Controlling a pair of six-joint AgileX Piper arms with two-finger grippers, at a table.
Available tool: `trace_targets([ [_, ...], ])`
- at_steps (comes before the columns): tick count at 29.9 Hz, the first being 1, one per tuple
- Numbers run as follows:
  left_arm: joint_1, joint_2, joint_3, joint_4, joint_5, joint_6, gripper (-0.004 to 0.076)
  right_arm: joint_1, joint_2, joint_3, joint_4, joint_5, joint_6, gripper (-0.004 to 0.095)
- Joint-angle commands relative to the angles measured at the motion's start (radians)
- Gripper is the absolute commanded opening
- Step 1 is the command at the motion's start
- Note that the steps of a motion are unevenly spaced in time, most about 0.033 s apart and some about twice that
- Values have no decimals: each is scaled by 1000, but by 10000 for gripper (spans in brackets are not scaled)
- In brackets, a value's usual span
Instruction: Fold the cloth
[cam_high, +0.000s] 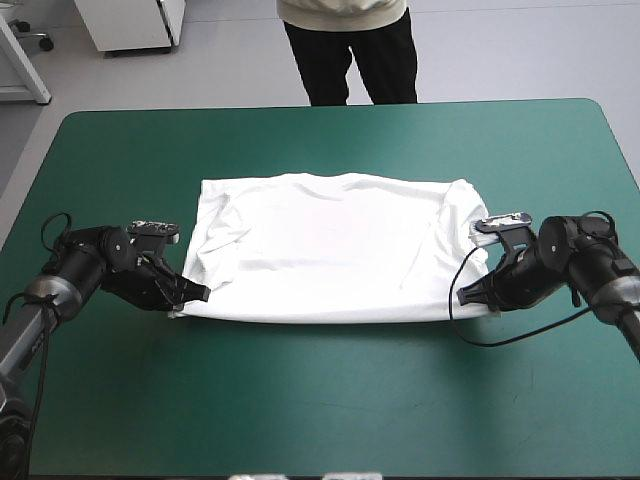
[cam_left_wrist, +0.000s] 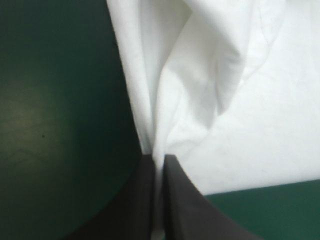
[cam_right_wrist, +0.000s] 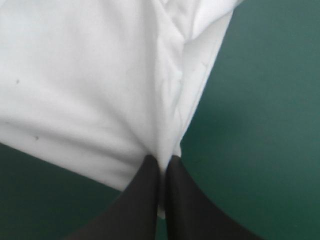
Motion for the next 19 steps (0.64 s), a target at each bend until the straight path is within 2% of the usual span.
trace_targets([
  [1,-6,-84,-26,5,59,3,-9,0,-72,-18,1,64,-9,-17],
  [7,-6,-184,-26,44,125,-4,-9,0,-142,-18,3,91,-6,-17],
  [12,-6,-199,-58,46,62,-24,-9,0,-142,-24,13,36,-10,-17],
  [19,-6,-98,-191,41,-3,-47,-9,0,-75,-127,17,-34,-21,-17],
])
